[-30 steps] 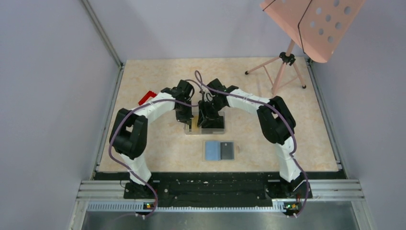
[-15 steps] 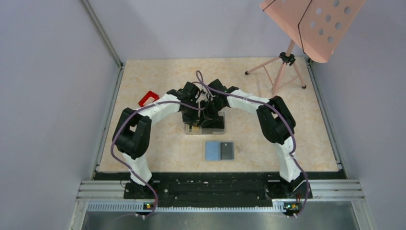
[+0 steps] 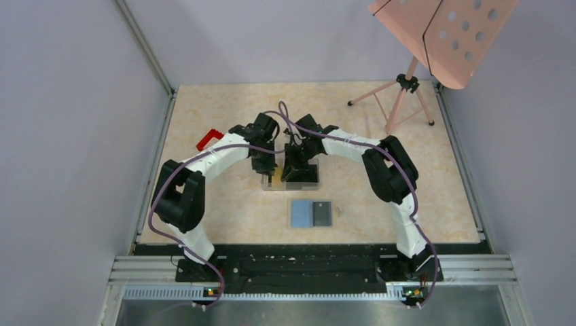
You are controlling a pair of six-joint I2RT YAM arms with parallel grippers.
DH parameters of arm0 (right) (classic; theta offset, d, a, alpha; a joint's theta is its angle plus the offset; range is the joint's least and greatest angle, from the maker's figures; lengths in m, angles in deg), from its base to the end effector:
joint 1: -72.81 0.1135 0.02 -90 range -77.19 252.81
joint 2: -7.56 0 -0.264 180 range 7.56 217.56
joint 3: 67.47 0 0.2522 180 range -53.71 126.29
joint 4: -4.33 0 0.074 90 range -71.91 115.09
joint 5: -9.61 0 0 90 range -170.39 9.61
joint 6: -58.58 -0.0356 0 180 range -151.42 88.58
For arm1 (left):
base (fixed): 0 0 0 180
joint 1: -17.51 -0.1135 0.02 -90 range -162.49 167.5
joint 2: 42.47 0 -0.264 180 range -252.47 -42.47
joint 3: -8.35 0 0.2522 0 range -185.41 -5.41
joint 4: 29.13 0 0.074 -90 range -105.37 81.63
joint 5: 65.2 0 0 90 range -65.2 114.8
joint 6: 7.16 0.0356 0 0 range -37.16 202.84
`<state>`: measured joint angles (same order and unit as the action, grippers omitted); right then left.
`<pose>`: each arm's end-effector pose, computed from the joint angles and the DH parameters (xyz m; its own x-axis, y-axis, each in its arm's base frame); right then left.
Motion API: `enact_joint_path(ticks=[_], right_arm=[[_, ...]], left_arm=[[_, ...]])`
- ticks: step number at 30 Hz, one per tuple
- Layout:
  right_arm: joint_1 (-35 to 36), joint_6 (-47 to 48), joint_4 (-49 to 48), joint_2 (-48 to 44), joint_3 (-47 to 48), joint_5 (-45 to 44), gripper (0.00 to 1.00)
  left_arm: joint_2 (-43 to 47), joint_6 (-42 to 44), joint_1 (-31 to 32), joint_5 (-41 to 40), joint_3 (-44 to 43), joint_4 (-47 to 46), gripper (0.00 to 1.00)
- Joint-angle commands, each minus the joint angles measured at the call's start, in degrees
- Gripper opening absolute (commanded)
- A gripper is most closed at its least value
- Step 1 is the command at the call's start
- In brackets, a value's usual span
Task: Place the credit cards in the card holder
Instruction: Pick up the credit card from the storage box.
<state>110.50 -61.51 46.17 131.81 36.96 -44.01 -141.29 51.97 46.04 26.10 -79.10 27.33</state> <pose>0.3468 0.2946 0.1558 -0.9611 -0.2325 -0.1490 -0.2695 0.6721 0.6897 0.3063 -0.1674 0.2232 -0.9472 -0.0689 -0.3131 -0.0012 0.9773 -0.2117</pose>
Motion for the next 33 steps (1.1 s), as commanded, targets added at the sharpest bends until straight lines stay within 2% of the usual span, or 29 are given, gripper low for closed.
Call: enact_joint_path(ticks=[1, 4, 7, 17, 20, 24, 26, 33], right_arm=[[-0.4, -0.1, -0.8, -2.5, -1.5, -1.2, 0.09], [-0.4, 0.2, -0.7, -2.5, -1.6, -1.5, 0.22], [-0.4, 0.4, -0.5, -2.0, -1.7, -1.7, 0.30], [-0.4, -0.3, -1.0, 1.0, -1.0, -0.5, 0.30], [-0.3, -0.4, -1.0, 1.3, -0.6, -0.7, 0.29], [-0.3, 0.2, -0.4, 0.5, -1.0, -1.8, 0.29], [-0.4, 0.3, -0.4, 0.2, -1.2, -2.0, 0.29], [-0.3, 0.3, -0.3, 0.1, -1.5, -2.3, 0.29]], left_arm=[[-1.8, 1.4, -0.3, -2.9, 0.2, 2.6, 0.18], [-3.6, 2.2, -0.3, -2.4, -0.2, 2.9, 0.06], [-4.8, 2.8, -0.3, -1.6, -1.0, 3.0, 0.01], [-5.3, 1.9, -0.1, 6.1, 0.1, -0.8, 0.00], [-4.1, 1.3, -0.1, 5.1, 0.7, -1.0, 0.00], [-0.4, 1.0, -0.1, -0.5, 1.0, 0.4, 0.16], [0.9, 1.1, -0.3, -4.1, 1.1, 1.0, 0.20], [-0.2, 1.9, -0.6, -8.2, 0.9, 3.0, 0.20]])
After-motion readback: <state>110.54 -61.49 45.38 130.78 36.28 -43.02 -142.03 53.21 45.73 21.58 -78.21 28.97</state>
